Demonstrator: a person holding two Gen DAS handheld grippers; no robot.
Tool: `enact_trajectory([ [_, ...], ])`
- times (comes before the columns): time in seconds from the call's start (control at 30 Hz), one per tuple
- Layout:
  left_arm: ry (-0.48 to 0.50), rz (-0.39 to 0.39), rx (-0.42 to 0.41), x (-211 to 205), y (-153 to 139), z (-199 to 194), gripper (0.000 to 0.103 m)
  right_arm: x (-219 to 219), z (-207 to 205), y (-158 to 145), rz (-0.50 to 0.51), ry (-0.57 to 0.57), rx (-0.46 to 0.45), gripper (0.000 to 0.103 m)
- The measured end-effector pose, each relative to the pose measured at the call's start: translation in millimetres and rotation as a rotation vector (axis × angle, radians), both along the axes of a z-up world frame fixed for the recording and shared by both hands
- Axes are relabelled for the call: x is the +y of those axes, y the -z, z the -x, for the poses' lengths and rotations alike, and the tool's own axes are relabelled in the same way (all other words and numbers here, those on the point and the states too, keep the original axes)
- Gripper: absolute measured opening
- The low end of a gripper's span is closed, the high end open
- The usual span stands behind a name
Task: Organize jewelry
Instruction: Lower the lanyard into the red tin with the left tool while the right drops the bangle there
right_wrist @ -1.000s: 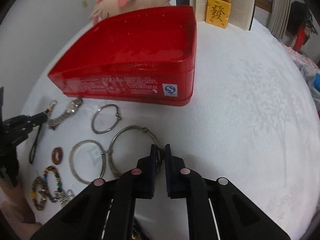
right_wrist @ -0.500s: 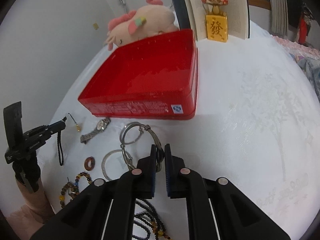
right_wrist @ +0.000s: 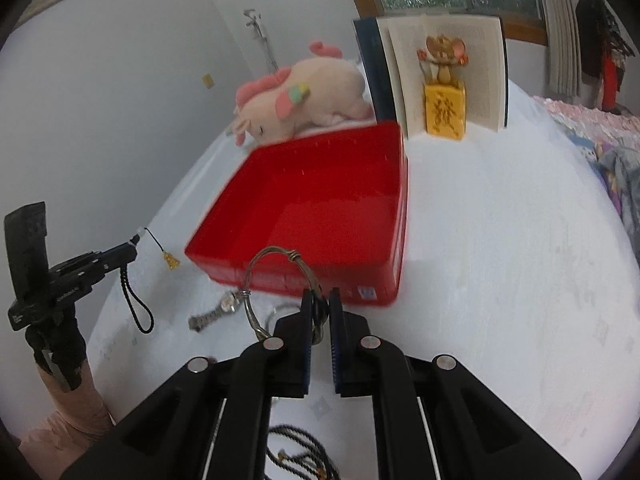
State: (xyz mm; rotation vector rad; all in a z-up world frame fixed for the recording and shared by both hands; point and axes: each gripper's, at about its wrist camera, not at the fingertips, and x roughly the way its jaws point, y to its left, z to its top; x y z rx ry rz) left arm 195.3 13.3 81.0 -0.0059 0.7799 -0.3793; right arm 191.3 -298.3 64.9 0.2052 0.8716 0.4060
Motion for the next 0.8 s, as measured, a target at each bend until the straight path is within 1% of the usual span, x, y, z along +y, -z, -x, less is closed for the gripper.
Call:
enact_trajectory([
  [0.07,0.005,0.000,-0.024,-5.6,-13.5,-5.2,0.007,1.0,-6.6,-5.9,-0.004,-0.002,-0.007,0.008],
  [0.23,0.015,0.014,-0.049,-21.3,-36.0,-30.4,0.007,6.3,-35.7,-13.4,-0.007,0.006,-0.003,0.008],
  [0.33,0.021,0.016,-0.060,-32.2,-41.3,-47.7,0.007,5.1,-56.1,-10.0,-0.017,0.011,0.012,0.008],
  [0.4,0.024,0.041,-0.057,-36.9,-43.3,-62.2,0.007,4.2,-71.4,-8.3,-0.017,0.020,0.018,0.008],
  [0.5,0.012,0.052,-0.056,-41.3,-40.7,-82.5,0.007,3.3,-92.4,-4.0,-0.009,0.031,0.025,0.008],
  [0.6,-0.003,0.068,-0.042,-43.4,-31.9,-104.1,0.007,0.7,-113.9,5.1,-0.006,0.044,0.042,0.008],
  [0.7,-0.010,0.070,-0.016,-47.3,-17.7,-123.2,0.007,-0.9,-132.4,18.7,0.014,0.066,0.066,0.008],
  [0.8,-0.009,0.071,0.023,-54.4,-0.9,-139.9,0.007,-2.0,-146.1,35.7,0.021,0.071,0.111,0.008],
])
